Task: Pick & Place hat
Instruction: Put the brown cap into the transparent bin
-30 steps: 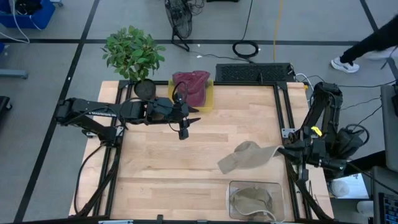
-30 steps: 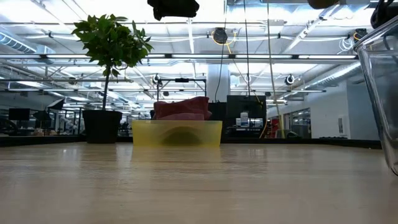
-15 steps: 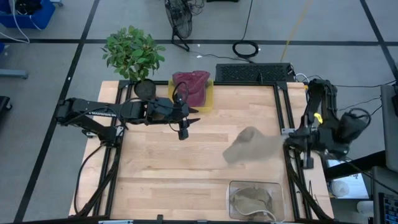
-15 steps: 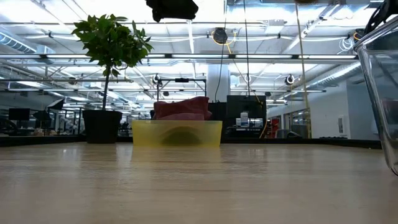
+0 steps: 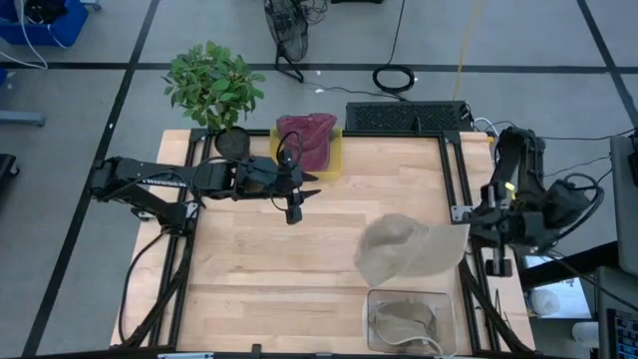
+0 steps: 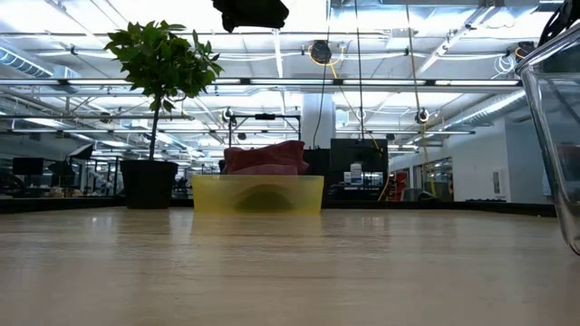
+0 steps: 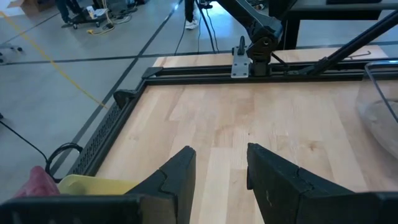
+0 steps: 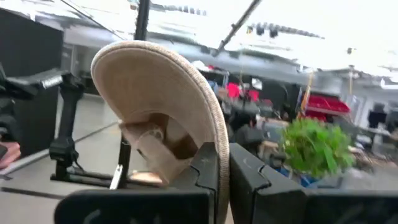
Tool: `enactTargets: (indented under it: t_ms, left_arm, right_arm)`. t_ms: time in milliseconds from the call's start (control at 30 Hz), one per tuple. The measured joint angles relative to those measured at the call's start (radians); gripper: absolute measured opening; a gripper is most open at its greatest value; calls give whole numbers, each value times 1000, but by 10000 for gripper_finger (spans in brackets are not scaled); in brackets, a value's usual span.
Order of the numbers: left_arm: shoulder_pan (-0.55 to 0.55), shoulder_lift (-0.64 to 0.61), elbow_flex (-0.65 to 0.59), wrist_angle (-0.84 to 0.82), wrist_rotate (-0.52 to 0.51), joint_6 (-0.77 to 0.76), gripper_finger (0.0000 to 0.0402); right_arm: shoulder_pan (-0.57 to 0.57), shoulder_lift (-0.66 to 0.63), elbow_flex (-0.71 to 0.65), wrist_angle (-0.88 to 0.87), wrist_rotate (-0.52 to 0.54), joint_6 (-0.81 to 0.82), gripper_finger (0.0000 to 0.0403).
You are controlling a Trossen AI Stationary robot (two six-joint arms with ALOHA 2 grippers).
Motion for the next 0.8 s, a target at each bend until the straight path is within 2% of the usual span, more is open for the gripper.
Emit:
enactTargets:
  t_ms: [200, 400, 533, 800]
  left_arm:
    - [0, 0, 0, 5, 0, 7, 147]
    - [0, 0, 0, 7, -1, 8, 147]
    - [0, 0, 0, 7, -1, 8, 147]
    - [0, 0, 0, 5, -1, 6, 147]
  right_arm:
    - [-36, 22, 109, -117, -115, -24, 6]
    - [-115, 80, 281, -484, -310, 180, 5]
    - [-226, 148, 389, -696, -412, 325, 5]
    - [-501, 288, 554, -1035, -715, 596, 5]
